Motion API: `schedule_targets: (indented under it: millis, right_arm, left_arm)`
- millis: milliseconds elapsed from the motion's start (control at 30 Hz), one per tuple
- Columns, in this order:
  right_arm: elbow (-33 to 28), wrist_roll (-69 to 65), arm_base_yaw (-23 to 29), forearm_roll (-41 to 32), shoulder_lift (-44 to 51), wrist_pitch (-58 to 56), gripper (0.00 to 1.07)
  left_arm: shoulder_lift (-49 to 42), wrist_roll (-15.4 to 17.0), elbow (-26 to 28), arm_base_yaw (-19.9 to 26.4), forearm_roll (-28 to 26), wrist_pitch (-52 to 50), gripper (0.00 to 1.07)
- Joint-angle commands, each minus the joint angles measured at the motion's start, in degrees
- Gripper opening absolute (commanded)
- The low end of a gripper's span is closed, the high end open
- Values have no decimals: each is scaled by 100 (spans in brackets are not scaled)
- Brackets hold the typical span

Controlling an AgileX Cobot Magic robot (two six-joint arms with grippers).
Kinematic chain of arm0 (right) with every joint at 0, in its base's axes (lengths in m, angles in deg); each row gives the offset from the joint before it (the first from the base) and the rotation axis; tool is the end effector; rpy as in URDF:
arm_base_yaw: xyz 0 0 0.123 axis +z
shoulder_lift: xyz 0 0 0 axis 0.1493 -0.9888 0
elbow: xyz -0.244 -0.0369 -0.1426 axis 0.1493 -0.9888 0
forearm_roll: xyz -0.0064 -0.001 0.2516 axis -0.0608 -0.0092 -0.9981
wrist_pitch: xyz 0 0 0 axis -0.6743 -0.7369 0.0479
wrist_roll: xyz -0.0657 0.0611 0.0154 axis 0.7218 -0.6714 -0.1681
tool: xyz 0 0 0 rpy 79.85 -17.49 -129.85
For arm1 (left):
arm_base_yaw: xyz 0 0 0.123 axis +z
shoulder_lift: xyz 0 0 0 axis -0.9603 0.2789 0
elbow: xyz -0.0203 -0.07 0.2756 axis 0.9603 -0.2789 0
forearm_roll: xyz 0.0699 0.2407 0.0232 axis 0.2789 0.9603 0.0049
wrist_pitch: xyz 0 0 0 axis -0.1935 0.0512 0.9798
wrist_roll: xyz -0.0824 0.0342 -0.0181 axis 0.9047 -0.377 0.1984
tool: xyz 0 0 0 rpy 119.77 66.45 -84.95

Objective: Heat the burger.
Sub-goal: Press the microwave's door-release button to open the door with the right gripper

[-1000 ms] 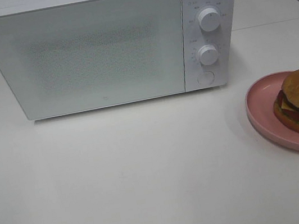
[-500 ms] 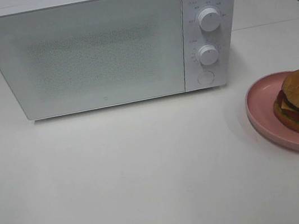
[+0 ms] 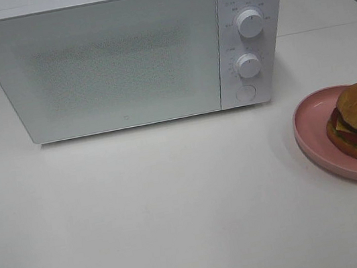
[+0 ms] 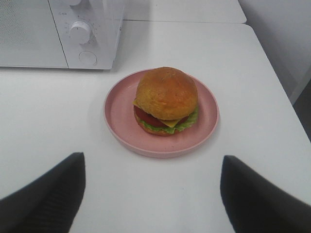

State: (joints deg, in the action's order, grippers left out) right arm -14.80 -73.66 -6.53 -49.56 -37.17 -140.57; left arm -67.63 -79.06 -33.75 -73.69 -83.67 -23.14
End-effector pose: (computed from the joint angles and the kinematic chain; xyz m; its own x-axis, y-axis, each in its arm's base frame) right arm -0.0051 -0.0024 0.2821 -0.3981 -0.0526 -0.9158 -0.0302 0.9986 -0.0442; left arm -0.0062 -0.0073 0.2791 -0.4282 0.1512 -0.8909 0.1359 0.9855 0.1020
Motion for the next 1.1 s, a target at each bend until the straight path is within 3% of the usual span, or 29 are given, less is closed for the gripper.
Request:
schedule_targets:
  millis: [33,800,1100]
  right_arm:
    - [-6,46,-11,-11,86,74,74]
    - [40,46,-11,-11,-34,109,74]
    - [143,46,-11,-17,-900,1266,74]
  left_arm:
    - [-120,29,0,6,-29,-80,0]
    - [-120,29,0,6,-29,-80,0]
    - [-120,29,0,6,-29,-80,0]
